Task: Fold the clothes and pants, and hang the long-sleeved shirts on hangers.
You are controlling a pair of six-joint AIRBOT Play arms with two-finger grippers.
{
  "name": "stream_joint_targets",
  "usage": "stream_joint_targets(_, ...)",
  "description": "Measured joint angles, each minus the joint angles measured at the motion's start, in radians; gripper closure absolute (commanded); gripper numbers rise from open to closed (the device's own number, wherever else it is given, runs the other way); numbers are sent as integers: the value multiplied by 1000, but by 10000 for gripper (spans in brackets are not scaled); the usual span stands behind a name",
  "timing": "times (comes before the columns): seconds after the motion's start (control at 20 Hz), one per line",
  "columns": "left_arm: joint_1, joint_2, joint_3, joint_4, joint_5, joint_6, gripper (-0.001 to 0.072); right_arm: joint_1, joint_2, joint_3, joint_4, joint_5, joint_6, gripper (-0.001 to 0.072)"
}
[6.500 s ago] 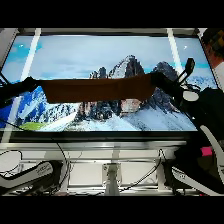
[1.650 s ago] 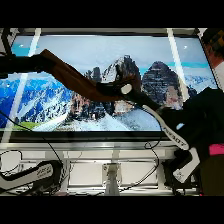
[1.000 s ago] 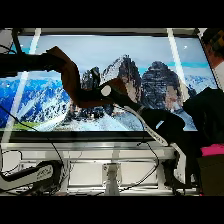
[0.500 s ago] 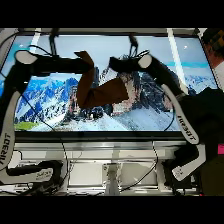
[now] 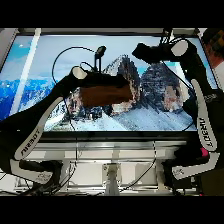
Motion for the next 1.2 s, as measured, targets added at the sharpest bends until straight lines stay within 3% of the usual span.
stream_joint_targets(0.2,22,2,0,1,-8,-1,-9,-23,-7,0,-113,114,-60,239)
stream_joint_targets(0.4,104,38,0,2,-66,-3,-8,-63,-77,0,-126,229,-154,232)
stream_joint_targets(0.55,169,64,0,2,-130,-3,-7,-97,-169,0,-7,298,-233,227)
stream_joint_targets(0.65,203,75,0,2,-169,-3,-7,-108,-233,0,104,320,-274,5)
stream_joint_targets(1.2,247,85,0,2,-240,-3,-5,-90,-453,0,362,327,-267,17)
